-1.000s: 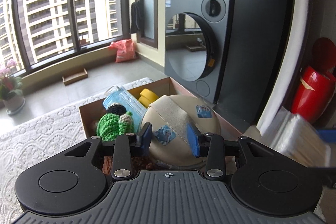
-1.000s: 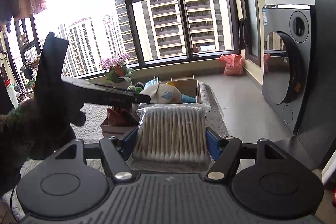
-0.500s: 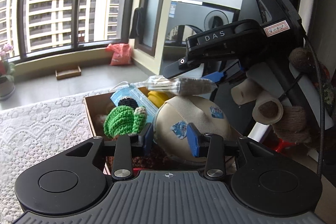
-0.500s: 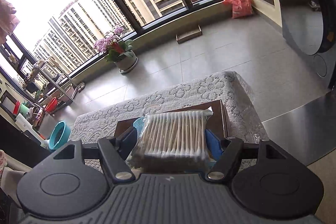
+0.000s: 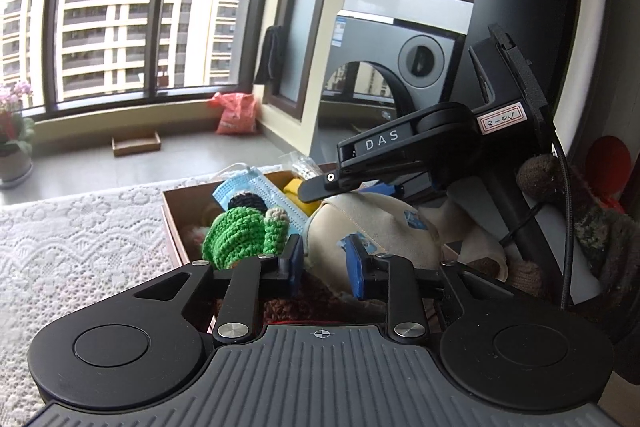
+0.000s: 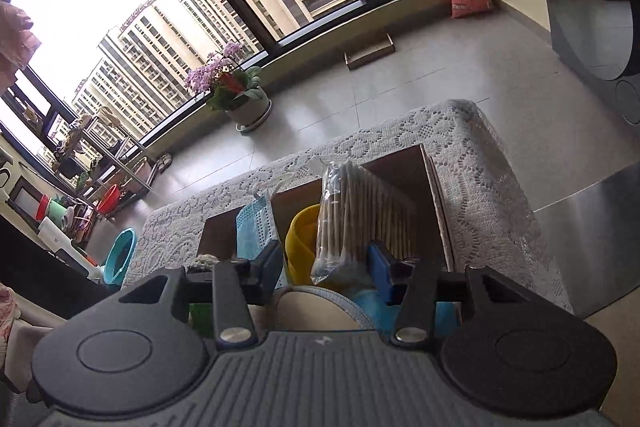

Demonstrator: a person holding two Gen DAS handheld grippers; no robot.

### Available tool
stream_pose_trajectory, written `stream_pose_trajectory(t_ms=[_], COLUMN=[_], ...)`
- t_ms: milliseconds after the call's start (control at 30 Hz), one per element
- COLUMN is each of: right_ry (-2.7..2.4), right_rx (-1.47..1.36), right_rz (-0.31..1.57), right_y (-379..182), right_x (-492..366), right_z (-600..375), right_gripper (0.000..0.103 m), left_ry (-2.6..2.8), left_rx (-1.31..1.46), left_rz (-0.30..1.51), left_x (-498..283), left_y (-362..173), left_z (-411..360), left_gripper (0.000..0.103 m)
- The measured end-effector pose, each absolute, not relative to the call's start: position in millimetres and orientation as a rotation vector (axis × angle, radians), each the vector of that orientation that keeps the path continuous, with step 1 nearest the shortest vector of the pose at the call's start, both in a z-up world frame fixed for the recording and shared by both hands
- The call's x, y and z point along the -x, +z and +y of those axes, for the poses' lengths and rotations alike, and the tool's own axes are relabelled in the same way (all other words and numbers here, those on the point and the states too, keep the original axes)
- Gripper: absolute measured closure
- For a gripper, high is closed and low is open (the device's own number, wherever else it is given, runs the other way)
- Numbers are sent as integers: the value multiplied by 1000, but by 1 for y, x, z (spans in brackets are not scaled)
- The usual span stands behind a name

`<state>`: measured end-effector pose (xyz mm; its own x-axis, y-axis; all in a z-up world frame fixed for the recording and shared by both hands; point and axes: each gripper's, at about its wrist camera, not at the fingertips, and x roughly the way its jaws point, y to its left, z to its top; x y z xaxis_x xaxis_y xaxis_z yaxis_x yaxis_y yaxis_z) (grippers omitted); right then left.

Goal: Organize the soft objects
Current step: 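Lower the beige case into the box with the left while right drops the swab bag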

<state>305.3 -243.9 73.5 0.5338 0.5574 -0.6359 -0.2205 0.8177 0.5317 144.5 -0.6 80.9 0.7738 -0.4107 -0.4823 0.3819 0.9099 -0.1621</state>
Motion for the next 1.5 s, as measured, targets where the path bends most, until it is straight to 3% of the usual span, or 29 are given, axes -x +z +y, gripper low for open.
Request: stream_pose_trajectory(t_ms=[167,300,433,533,1000,1067,1133,1167,1200,1267,1300,1333,1500], right_ry=[462,539,525,539,527,535,531,524,525,545,543,508,476], right_rx=[-393,-290,-163,-223,-116,-98,-84,-79,-81,-86,-80,-59,-81], right_rz=[891,767,712,672,582,588,556,524,510,527,548,555,553], right_y=[77,105,104,99,93,99,105,107,107,102,97,92,88], right_x=[-300,-258,-212,-188,-216,-212,-197,-183,-174,-158,-154,-150,-161], right_z=[-247,-253,-259,-272,-237,-239,-245,-250,-254,-260,-258,-253,-233], right_gripper=[57,56,47,41,46,45,31,29,29,37,51,56,56], left_ry=[-427,-396,-379,-370,-393,-397,-377,-361,-350,-365,-370,-364,-327], left_rx=[38,-23,-10,-21,88,63,22,-1,-12,29,45,42,16], left_rz=[544,531,528,524,474,522,546,551,558,577,580,573,562], left_x=[-146,-145,-145,-145,-110,-101,-96,-95,-96,-101,-103,-104,-116], left_y=[82,80,79,77,102,94,83,79,75,68,67,67,66], left_z=[-2,-8,-3,-2,25,23,21,20,20,27,29,30,36], left_gripper=[75,78,78,80,80,80,79,79,73,68,67,67,67])
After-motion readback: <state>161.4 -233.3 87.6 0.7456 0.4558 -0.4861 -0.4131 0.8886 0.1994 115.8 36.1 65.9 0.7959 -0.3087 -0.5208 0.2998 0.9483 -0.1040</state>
